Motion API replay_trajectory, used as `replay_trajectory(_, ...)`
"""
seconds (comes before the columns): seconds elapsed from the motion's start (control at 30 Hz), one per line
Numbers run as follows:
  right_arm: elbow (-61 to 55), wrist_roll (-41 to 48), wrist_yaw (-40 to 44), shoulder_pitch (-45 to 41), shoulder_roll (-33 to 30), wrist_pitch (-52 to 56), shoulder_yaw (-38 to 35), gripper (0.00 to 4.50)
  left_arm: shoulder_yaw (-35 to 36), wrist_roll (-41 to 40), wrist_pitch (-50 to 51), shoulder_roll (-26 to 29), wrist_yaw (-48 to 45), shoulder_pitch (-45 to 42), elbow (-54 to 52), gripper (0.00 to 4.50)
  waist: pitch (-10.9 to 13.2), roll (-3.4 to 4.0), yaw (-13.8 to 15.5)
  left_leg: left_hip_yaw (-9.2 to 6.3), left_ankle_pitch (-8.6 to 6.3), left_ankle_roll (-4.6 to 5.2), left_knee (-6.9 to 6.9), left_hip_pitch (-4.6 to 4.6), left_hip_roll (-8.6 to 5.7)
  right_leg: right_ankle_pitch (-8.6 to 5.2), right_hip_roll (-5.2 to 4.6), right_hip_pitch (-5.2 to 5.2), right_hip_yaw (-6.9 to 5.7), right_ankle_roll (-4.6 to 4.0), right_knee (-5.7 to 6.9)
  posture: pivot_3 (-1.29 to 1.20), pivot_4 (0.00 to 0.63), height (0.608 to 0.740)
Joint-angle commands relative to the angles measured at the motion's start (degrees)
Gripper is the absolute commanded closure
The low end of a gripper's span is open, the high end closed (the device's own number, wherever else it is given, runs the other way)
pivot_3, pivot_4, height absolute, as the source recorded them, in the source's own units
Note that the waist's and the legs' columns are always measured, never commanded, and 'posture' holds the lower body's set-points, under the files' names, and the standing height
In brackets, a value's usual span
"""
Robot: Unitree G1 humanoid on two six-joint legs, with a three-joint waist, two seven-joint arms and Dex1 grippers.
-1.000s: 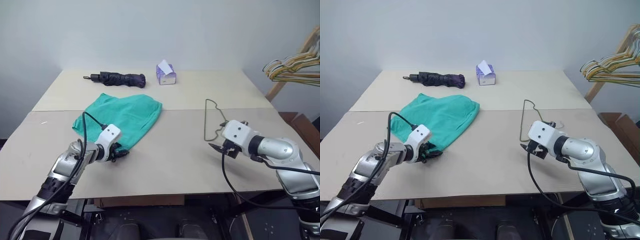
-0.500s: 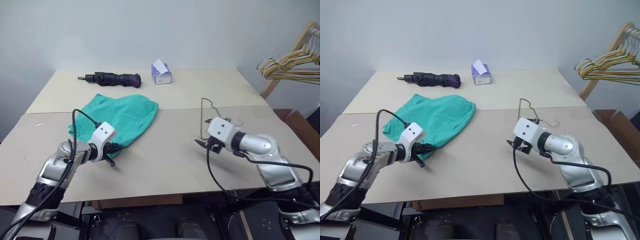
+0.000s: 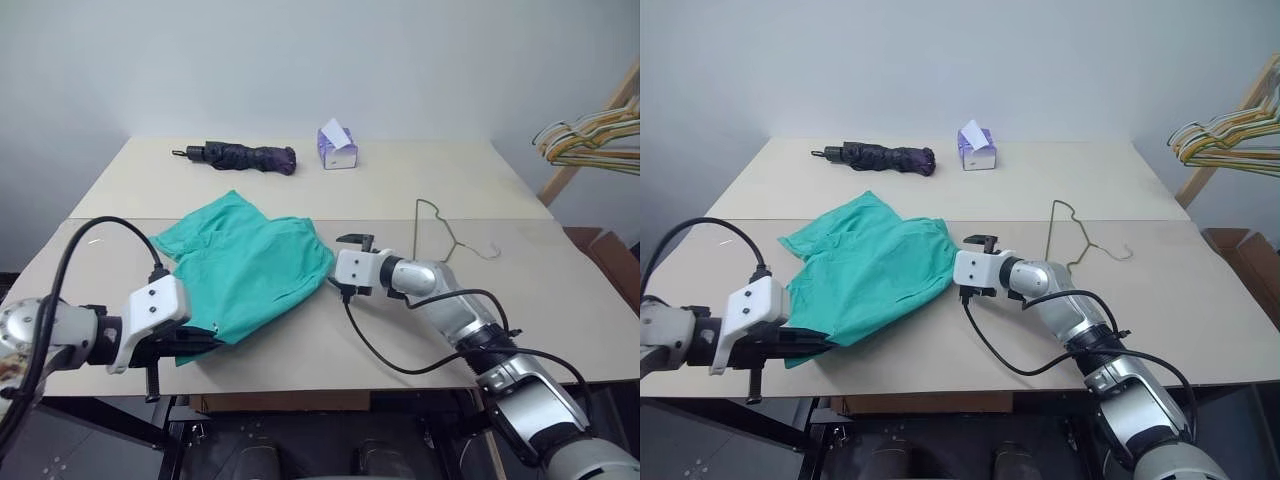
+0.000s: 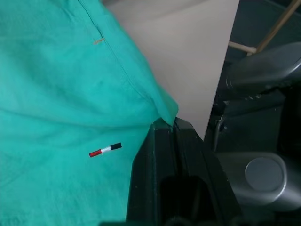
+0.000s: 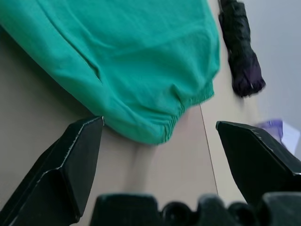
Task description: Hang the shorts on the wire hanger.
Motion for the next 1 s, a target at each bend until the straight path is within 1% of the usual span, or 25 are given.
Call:
replay_trajectory(0.03,5.4,-5.4,-4.8,-2.9,0.5,-7.2,2.1,0.00,5.5,-3.2,2.8,0.8,0.4,0.4,-3.5,4.48,0.0,0.00,0.3,0.00,0.00,0.00,0.00,0.01,0.00,0.00,0.00,0.00,0.01,0.00,0.03,0.23,0.000,0.740)
replay_trajectory(0.23,16.5,-7.3,-11.7,-8.1,5.9,-8.7,1.3,0.00,11.6,-4.0,4.1,2.1,-2.4,4.6,-4.7,4.48,0.0,0.01,0.1,0.00,0.00,-0.01,-0.09,0.08,0.00,-0.02,0.04,-0.04,0.06,-0.05,0.11,0.25,0.000,0.740)
replay_trajectory(0.3,20.2,-8.0,-14.5,-9.8,6.8,-8.9,0.9,0.39,12.7,-2.2,2.9,2.7,-3.7,6.9,-4.0,4.50,0.0,0.02,0.3,0.00,0.01,-0.01,-0.11,0.07,0.00,-0.03,0.04,-0.05,0.05,-0.07,0.10,0.25,0.000,0.740)
replay_trajectory(0.37,22.3,-7.9,-15.1,-10.6,7.1,-9.9,0.7,0.90,12.9,-1.1,2.1,2.8,-3.5,7.9,-3.1,4.50,0.0,0.03,0.7,0.00,0.01,-0.01,-0.11,0.06,0.00,-0.03,0.03,-0.05,0.05,-0.07,0.09,0.25,0.000,0.740)
replay_trajectory(0.5,23.6,-8.6,-15.5,-10.9,6.5,-11.1,1.1,2.26,11.1,1.1,0.4,2.9,-2.3,7.7,-0.9,4.50,0.0,0.03,1.1,0.01,0.01,-0.02,-0.11,0.06,0.00,-0.03,0.02,-0.03,0.03,-0.07,0.08,0.25,0.000,0.740)
replay_trajectory(0.6,22.0,-9.0,-15.3,-9.7,5.2,-12.1,0.9,3.18,8.2,2.6,-1.3,2.7,-1.0,6.3,1.5,4.50,0.0,0.04,1.0,0.01,0.01,-0.02,-0.14,0.06,0.00,-0.03,0.02,-0.05,0.03,-0.07,0.08,0.23,0.000,0.740)
replay_trajectory(0.63,21.3,-9.0,-15.1,-9.3,4.7,-12.3,0.8,3.58,7.5,2.9,-1.9,2.7,-0.9,5.9,2.0,4.50,0.0,0.04,1.0,0.01,0.01,-0.02,-0.14,0.06,0.00,-0.04,0.02,-0.05,0.03,-0.08,0.08,0.23,0.000,0.740)
replay_trajectory(0.67,20.3,-9.0,-14.9,-8.8,4.0,-12.4,0.7,3.81,6.7,3.0,-2.4,2.5,-0.9,5.5,2.5,4.50,0.0,0.03,1.0,0.01,0.01,-0.02,-0.14,0.05,0.00,-0.04,0.02,-0.06,0.03,-0.08,0.09,0.22,0.000,0.740)
replay_trajectory(0.73,18.1,-9.7,-14.6,-7.8,2.5,-11.9,0.6,4.42,5.3,3.3,-3.4,2.6,-1.0,4.9,3.5,4.50,0.0,0.03,0.9,0.01,0.01,-0.02,-0.14,0.04,0.00,-0.04,0.02,-0.06,0.03,-0.08,0.07,0.21,0.000,0.740)
replay_trajectory(0.83,13.3,-11.4,-14.0,-5.8,-1.6,-9.4,-0.3,4.47,2.2,4.6,-6.1,3.3,-1.3,3.5,5.4,4.50,0.0,0.04,0.9,0.01,0.01,-0.02,-0.14,0.04,0.00,-0.04,0.02,-0.07,0.03,-0.08,0.08,0.20,0.000,0.740)
replay_trajectory(0.93,2.3,-9.1,-8.7,-0.4,-9.0,-6.6,-4.3,4.47,-1.5,4.7,-8.3,3.5,-2.1,0.5,6.3,4.50,0.0,0.04,1.4,0.01,0.01,-0.02,-0.13,-0.01,0.00,-0.04,0.02,-0.08,0.02,-0.08,0.05,0.18,0.000,0.740)
replay_trajectory(1.0,-4.3,-8.3,-5.7,2.7,-12.7,-4.8,-6.2,4.47,-3.5,4.7,-9.2,3.4,-2.4,-0.9,6.4,4.50,0.0,0.04,1.6,0.01,0.01,-0.02,-0.13,-0.05,-0.01,-0.04,0.01,-0.08,0.01,-0.07,-0.04,0.17,0.000,0.740)
